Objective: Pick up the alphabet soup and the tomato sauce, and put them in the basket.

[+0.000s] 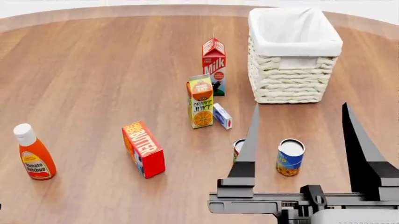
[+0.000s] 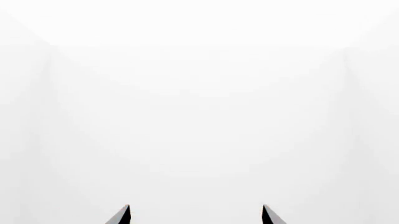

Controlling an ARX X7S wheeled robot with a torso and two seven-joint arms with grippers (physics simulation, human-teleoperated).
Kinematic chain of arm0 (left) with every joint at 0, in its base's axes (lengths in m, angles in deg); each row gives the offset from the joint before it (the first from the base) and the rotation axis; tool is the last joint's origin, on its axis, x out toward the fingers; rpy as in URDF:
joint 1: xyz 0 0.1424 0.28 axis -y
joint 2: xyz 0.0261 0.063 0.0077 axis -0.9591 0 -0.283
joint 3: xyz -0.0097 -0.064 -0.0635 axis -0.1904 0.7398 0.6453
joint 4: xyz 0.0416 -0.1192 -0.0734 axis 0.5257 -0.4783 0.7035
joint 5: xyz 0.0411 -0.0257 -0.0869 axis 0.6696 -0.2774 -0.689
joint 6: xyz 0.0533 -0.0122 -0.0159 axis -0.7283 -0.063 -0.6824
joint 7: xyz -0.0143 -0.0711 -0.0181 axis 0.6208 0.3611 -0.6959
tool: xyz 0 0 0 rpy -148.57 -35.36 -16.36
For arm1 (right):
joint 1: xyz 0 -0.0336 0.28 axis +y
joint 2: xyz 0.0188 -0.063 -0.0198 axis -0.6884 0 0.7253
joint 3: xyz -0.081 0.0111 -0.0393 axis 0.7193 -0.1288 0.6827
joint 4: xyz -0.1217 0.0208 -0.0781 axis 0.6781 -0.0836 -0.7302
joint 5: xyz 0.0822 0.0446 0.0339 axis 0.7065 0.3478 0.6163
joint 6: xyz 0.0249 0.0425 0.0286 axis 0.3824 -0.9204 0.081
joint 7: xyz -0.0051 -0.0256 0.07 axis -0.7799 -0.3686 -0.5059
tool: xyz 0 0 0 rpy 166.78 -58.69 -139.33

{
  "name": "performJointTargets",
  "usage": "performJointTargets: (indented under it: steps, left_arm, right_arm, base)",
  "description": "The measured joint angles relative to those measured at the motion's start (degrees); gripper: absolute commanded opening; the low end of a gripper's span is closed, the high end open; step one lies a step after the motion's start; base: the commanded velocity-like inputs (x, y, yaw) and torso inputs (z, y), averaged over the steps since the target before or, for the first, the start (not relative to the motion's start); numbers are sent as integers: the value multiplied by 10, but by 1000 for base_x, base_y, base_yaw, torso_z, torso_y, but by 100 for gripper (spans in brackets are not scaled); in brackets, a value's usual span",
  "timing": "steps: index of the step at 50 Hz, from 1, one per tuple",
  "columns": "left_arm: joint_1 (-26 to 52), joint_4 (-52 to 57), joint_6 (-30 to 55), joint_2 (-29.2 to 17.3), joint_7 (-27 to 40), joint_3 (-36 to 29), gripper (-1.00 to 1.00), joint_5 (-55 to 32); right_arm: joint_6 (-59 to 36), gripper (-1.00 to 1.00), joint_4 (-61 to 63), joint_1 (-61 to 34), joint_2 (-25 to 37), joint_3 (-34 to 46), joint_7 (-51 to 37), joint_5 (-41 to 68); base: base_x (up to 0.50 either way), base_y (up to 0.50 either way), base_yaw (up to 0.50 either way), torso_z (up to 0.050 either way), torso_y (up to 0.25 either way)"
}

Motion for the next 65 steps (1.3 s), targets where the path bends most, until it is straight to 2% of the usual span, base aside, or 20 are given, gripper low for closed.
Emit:
performJointTargets:
  steps: [9, 22, 53, 65]
  left_arm:
    - [1, 7, -7, 29, -37, 19, 100, 8]
    - [-1, 10, -11, 44, -54, 27, 100, 7]
    - [-6, 11, -21, 48, -58, 30, 100, 0]
    - [-10, 11, -21, 46, -53, 27, 100, -3]
  right_arm:
    - [10, 100, 6, 6, 4, 8, -2, 2]
    - [37, 100, 0, 20, 10, 18, -2, 6]
    - [58, 100, -6, 29, 24, 33, -10, 16]
    - [67, 100, -7, 32, 33, 41, -14, 14]
  base:
    - [0, 0, 0, 50, 45]
    - [0, 0, 0, 48, 38]
    - [0, -231, 0, 0, 0]
    - [0, -5, 0, 0, 0]
